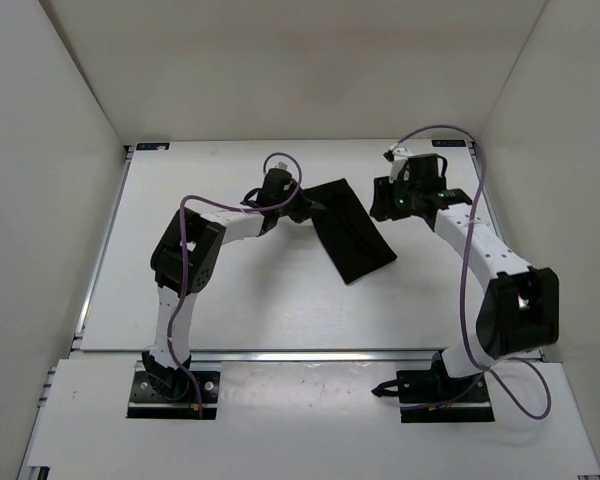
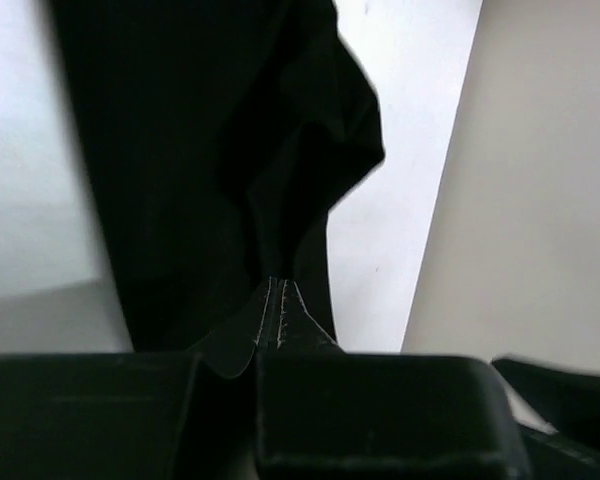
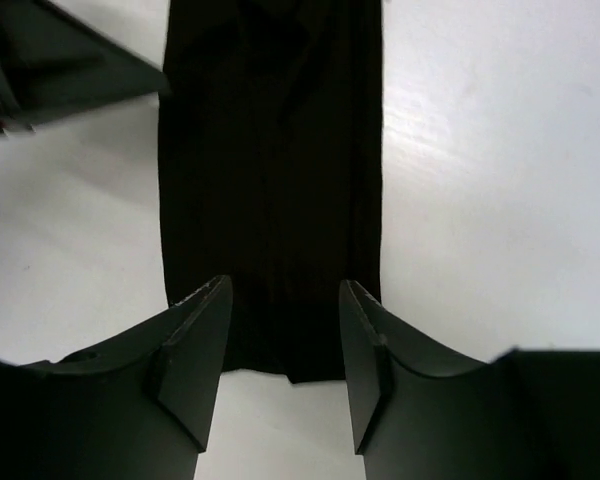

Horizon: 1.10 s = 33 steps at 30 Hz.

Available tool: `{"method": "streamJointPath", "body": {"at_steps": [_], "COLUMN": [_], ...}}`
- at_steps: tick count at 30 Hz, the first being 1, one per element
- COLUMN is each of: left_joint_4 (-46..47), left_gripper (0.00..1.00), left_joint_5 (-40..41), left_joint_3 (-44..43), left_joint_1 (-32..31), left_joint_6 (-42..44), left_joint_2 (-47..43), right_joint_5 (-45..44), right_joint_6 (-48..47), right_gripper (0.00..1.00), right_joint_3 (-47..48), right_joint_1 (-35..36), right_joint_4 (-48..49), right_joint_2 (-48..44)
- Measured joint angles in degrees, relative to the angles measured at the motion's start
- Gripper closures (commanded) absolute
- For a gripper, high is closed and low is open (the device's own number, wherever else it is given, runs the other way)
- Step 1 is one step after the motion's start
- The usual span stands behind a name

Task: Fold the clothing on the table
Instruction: Fold the skirt

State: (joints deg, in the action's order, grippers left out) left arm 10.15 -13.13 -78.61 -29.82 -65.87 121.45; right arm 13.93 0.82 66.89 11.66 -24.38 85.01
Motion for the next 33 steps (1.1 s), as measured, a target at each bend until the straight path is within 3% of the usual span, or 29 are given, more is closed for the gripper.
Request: {"method": "streamJointPath", "body": {"at_steps": [4, 7, 10, 11, 17, 33], "left_joint_4": [-1.68, -2.82, -5.95, -7.76, -17.46, -22.82], "left_gripper": [1.00, 1.00, 1.00, 1.00, 1.00, 1.00], "left_joint_5": [-0.09, -0.13, 0.33, 0.74, 5.25, 6.64], "left_joint_3": [-1.86, -3.23, -4.59, -5.53, -10.38, -13.40], "left_joint_1": [-3.06, -5.07, -6.01, -6.08, -5.64, -4.85], "left_joint_6": [1.60, 2.43, 3.54, 4.11, 7.23, 9.33], "left_joint_2": [1.49, 2.84, 4.07, 4.66, 7.06, 7.89], "right_joint_5": [-0.74, -0.31, 1.77, 2.56, 5.33, 3.32], "right_joint_6": [-1.70, -2.10, -1.97, -1.73, -1.25, -2.14], "right_gripper": [0.54, 0.80, 0.98, 1.00, 1.00, 1.00], "right_joint_3": [6.23, 8.81, 10.03, 10.60, 16.41, 17.16], "right_joint_1": [3.10, 5.01, 6.01, 6.23, 6.78, 10.08], "right_joint_4": [-0.24, -0.90, -1.79, -2.45, -5.92, -7.50], "right_joint_2": [6.93, 12.04, 15.69, 16.83, 23.39, 31.15]}}
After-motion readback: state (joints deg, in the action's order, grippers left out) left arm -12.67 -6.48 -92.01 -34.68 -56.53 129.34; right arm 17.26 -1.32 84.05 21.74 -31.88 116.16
